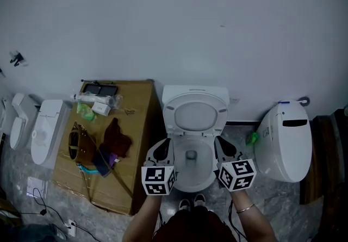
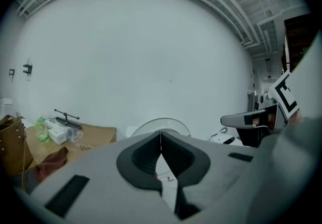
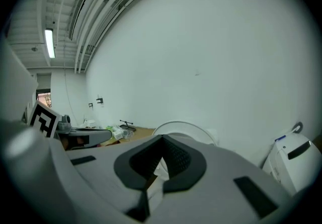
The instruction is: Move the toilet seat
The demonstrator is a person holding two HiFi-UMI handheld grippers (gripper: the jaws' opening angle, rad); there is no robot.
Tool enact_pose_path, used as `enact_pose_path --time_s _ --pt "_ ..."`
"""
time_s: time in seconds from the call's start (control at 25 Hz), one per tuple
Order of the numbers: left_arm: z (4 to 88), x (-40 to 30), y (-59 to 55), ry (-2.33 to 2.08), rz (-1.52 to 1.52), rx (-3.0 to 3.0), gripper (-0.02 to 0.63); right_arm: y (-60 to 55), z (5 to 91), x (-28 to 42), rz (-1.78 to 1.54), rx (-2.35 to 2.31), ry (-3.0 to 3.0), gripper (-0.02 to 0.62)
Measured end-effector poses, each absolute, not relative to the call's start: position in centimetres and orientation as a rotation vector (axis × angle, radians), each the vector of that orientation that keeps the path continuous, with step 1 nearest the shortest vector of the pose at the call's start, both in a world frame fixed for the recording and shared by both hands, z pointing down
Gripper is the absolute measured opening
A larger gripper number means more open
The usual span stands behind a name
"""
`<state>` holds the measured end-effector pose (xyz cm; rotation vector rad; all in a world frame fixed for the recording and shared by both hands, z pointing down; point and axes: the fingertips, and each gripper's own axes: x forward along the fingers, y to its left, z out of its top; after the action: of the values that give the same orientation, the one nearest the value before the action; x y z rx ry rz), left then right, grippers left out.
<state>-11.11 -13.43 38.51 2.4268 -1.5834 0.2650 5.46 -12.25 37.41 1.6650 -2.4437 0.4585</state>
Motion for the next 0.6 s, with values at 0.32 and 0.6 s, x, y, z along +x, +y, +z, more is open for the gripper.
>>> enact_pose_path --time_s 0.32,0.6 --pt "37.1 -11.8 -10.3 -1.562 0.246 2.465 0.028 -9.1 36.1 4.8 0.404 1.691 -2.439 0.015" --pt "36.2 -12.4 -7.4 -1.569 0.250 2.499 0.028 -6.0 35.4 4.0 0.377 1.685 -2.453 0.015"
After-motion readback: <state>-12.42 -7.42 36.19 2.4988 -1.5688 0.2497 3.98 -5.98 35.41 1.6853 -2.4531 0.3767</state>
